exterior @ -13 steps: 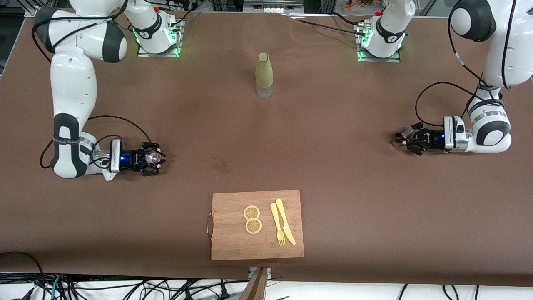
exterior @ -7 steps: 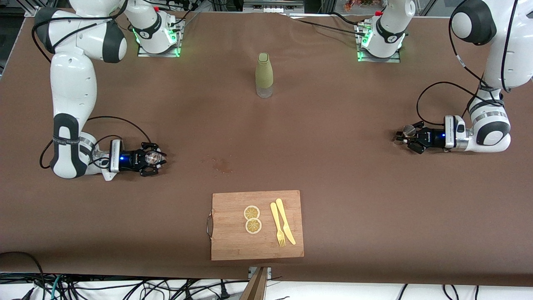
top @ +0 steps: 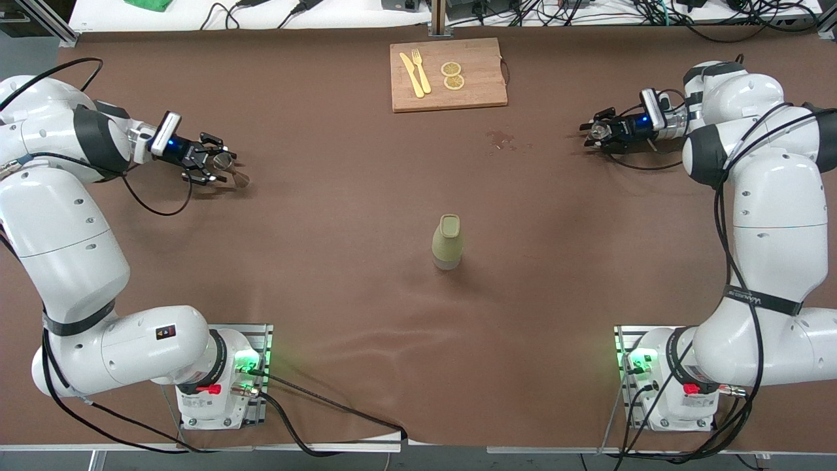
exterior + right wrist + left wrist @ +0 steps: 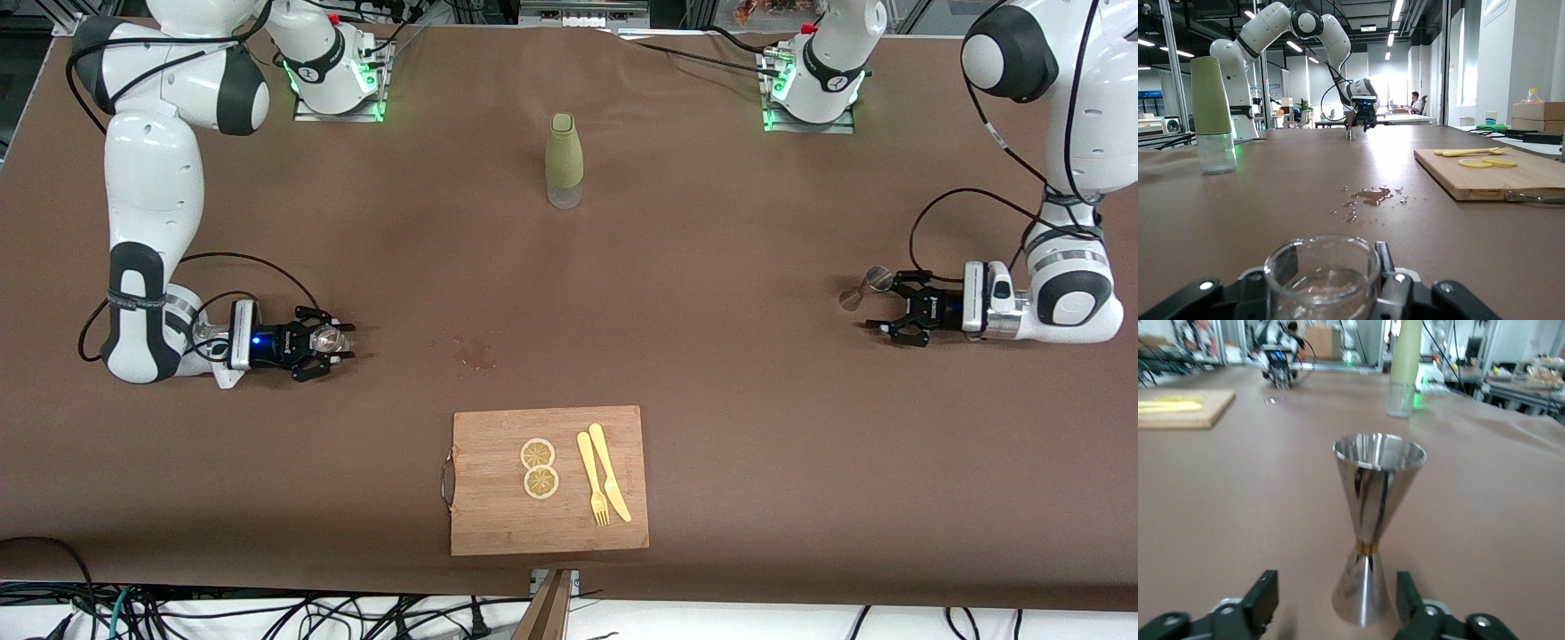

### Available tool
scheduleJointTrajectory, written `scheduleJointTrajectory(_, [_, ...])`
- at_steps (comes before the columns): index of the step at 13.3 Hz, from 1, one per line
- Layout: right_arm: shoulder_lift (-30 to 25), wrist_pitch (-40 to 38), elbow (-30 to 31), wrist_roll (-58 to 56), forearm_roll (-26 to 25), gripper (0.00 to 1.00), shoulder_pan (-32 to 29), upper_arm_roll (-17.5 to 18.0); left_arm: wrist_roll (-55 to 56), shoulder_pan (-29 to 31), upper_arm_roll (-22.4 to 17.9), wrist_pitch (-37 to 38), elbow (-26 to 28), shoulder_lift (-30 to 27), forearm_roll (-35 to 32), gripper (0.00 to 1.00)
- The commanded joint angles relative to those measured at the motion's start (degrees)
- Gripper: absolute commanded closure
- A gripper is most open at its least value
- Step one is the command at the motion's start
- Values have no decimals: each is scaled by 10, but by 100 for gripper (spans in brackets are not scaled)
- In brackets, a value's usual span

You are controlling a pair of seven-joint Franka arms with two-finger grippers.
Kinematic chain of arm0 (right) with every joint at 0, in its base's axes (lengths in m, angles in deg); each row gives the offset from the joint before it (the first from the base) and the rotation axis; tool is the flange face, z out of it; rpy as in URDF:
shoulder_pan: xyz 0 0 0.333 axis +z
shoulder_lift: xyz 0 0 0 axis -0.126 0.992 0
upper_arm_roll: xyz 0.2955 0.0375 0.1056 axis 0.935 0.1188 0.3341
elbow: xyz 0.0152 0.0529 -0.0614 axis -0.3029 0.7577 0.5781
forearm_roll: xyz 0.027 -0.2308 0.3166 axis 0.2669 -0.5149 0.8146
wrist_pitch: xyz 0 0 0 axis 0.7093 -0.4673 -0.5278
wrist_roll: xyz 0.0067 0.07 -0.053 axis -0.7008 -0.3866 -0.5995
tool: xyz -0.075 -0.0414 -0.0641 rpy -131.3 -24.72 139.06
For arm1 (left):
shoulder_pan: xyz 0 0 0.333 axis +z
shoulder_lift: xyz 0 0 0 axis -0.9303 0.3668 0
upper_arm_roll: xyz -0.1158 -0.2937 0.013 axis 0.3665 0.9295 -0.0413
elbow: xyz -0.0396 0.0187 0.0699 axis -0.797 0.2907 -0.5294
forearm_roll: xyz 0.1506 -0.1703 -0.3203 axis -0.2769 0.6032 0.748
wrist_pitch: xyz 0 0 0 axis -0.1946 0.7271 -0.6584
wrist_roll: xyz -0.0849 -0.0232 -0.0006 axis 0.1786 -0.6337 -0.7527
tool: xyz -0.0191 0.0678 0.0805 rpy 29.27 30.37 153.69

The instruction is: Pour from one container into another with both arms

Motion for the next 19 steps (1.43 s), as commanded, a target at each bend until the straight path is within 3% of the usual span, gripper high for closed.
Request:
scheduleJointTrajectory(1, [18,-9,-23,-8,0,37,-9,-2,66,8,-6,-7,-49,5,-69,0])
scheduleJointTrajectory(2, [19,-9,-24,-11,0,36,-9,-3,117,8,-6,-17,-72,4,-100,0])
scheduleJointTrajectory(5, [20,-6,-24,-17,0,12,-9,-13,302,1,-6,-22,-104,-22,-171,0])
scheduleJointTrajectory(7, [25,-5,-24,-28,-2,4,-9,-22,413,-13,-4,-20,-114,-58,-214,0])
scheduleJointTrajectory(14, [21,-10,-56,-40,-26,2,-9,-85,798,-97,7,-3,-114,-156,-258,0])
scheduleJointTrajectory(16, [-2,-4,-65,-33,-51,2,-7,-100,892,-122,10,9,-114,-183,-260,0])
scheduleJointTrajectory(19, [-88,56,-60,14,-149,2,-4,-100,1034,-143,44,12,-114,-223,-288,0])
